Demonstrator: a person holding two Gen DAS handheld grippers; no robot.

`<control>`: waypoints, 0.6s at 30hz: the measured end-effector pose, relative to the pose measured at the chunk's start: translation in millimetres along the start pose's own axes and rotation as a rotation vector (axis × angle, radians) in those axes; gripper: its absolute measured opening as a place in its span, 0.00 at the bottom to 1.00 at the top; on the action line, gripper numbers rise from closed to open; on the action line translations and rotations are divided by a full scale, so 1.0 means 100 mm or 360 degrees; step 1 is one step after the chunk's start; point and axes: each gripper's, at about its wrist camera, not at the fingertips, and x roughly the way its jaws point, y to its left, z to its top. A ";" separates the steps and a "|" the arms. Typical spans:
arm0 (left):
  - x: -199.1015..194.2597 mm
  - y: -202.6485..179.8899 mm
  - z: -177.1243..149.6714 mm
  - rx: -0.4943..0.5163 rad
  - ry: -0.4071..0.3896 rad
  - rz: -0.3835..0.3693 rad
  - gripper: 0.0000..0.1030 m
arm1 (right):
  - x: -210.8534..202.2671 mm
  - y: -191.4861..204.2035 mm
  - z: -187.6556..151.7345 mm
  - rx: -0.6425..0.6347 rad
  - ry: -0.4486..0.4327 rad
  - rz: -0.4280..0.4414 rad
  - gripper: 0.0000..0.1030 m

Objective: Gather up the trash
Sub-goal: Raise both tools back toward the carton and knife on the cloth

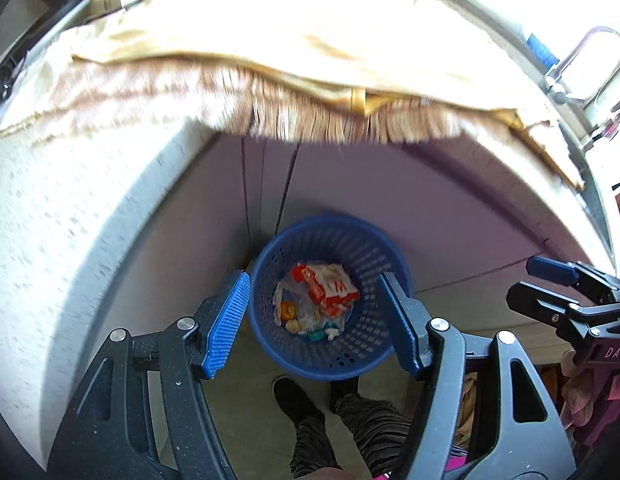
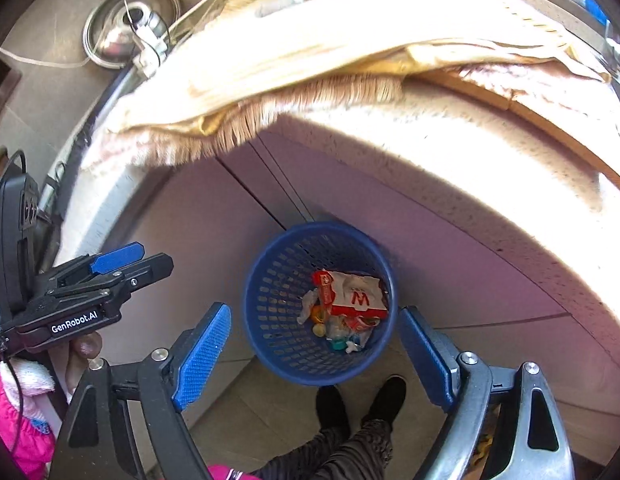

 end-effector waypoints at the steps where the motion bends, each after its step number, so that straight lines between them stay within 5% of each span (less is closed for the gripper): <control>1: -0.04 0.00 0.04 -0.0003 -0.0017 -0.0002 0.65 | -0.06 -0.01 0.01 0.0017 -0.0015 0.0013 0.85; 9: -0.32 -0.10 0.41 0.0013 -0.0156 -0.0091 0.65 | -0.61 -0.07 0.18 0.0102 -0.0184 0.0090 0.85; 18: -0.47 -0.31 1.00 0.0102 -0.0249 -0.0082 0.65 | -1.11 -0.22 0.89 0.0143 -0.0390 0.0179 0.85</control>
